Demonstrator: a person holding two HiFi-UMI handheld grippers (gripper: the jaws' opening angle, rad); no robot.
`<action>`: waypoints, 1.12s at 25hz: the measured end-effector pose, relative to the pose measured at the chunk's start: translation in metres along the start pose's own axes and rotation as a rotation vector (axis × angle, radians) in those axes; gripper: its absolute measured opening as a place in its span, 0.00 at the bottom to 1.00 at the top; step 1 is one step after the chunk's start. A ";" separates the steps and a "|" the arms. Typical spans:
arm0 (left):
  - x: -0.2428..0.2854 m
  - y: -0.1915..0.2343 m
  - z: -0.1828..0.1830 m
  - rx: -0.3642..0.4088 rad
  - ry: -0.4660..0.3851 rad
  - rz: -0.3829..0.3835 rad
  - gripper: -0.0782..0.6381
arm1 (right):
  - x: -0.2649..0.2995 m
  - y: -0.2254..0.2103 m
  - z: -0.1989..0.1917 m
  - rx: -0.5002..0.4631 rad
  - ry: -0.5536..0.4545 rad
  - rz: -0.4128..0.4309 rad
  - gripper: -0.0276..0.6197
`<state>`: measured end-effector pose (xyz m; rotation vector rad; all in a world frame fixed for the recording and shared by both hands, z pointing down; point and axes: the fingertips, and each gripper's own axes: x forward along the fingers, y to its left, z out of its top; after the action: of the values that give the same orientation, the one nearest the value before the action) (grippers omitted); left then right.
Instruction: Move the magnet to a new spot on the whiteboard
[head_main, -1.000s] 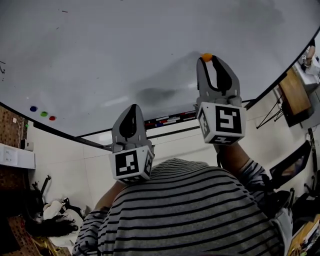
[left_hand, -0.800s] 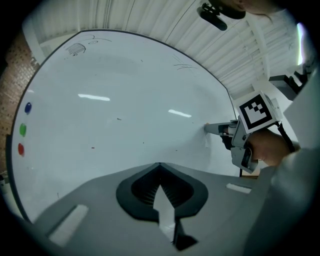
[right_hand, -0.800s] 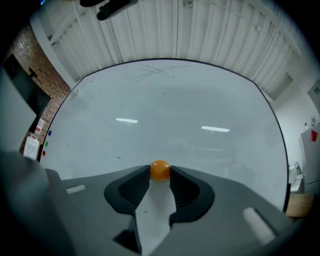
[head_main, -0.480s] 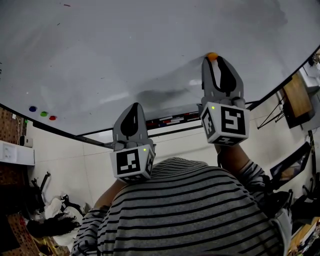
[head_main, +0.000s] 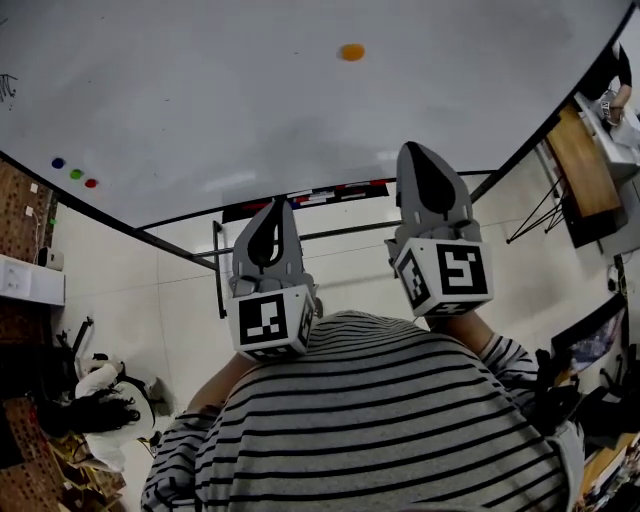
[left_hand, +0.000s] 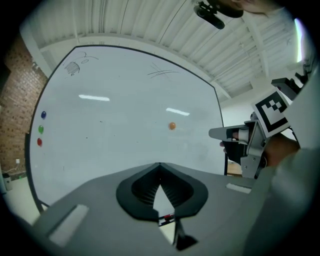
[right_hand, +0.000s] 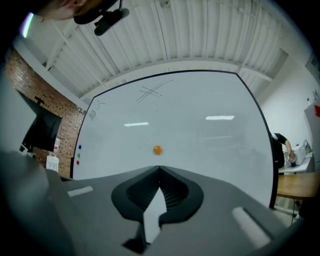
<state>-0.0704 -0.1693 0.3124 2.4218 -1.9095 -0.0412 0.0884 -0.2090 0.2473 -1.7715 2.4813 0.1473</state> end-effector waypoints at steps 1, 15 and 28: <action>-0.011 -0.013 -0.003 0.000 0.005 0.001 0.13 | -0.015 -0.003 -0.004 0.009 0.017 0.012 0.05; -0.116 -0.064 -0.017 -0.013 0.043 0.050 0.13 | -0.125 0.029 -0.024 0.052 0.119 0.127 0.05; -0.148 -0.023 -0.017 -0.024 0.071 -0.009 0.13 | -0.136 0.123 -0.026 0.050 0.167 0.209 0.05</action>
<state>-0.0816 -0.0195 0.3262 2.3829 -1.8578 0.0204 0.0155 -0.0452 0.2934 -1.5622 2.7578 -0.0506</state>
